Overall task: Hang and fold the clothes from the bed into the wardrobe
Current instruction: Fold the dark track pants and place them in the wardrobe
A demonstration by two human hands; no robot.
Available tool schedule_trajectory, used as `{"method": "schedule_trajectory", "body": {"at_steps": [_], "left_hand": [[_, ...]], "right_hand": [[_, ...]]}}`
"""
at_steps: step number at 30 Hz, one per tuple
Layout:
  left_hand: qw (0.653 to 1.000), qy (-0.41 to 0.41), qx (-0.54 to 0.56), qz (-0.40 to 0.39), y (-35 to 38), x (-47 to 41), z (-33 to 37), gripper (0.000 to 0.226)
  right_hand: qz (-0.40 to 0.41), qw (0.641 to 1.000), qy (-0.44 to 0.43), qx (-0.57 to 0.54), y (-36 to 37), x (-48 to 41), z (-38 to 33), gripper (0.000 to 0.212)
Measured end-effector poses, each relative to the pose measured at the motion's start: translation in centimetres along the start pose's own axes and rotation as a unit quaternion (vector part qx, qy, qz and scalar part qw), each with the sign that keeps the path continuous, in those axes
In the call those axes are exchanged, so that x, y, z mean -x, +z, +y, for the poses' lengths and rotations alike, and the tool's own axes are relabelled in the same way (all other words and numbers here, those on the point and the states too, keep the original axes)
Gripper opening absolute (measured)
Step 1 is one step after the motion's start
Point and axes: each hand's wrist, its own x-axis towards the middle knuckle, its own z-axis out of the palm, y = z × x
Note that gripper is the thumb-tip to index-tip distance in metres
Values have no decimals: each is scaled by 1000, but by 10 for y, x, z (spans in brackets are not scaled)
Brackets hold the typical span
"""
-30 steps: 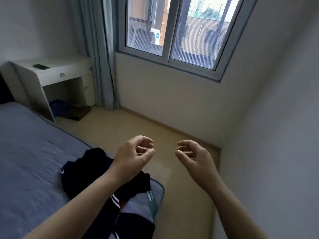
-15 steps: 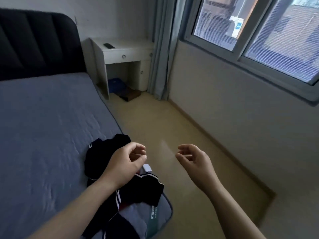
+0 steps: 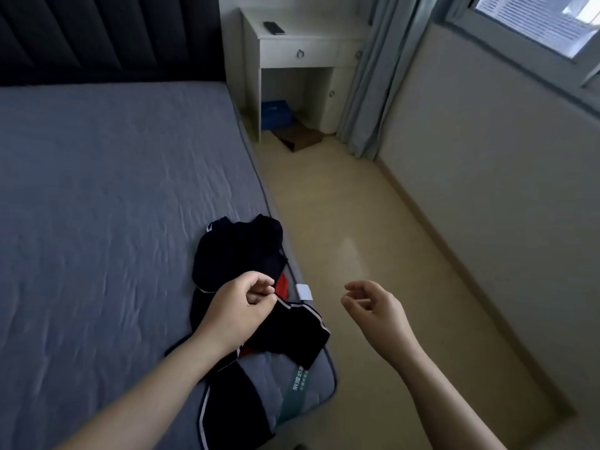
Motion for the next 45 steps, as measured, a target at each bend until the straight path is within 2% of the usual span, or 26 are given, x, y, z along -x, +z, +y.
{"method": "schedule_trajectory", "body": {"at_steps": [5, 12, 17, 23, 29, 38, 43, 45], "left_hand": [[999, -41, 3, 2, 12, -13, -22, 20], [991, -123, -32, 33, 50, -40, -46, 14], [973, -205, -21, 101, 100, -58, -66, 14], [952, -284, -30, 107, 151, -57, -108, 13], [937, -337, -24, 89, 185, -61, -166, 14], [931, -355, -15, 90, 209, -86, -243, 16], [930, -355, -16, 93, 211, -98, -281, 18], [930, -354, -21, 93, 210, -100, -293, 18]], "right_hand": [[-32, 999, 12, 31, 4, -25, 25, 13], [-116, 990, 20, 80, 10, -94, 67, 13], [-198, 971, 9, 135, 4, -160, 104, 18], [-264, 945, 14, 191, 21, -202, 161, 21], [-308, 926, 36, 215, 70, -221, 214, 20], [-330, 909, 24, 252, 162, -245, 271, 18], [-321, 910, -18, 261, 227, -262, 285, 18], [-307, 918, -8, 251, 251, -270, 290, 26]]}}
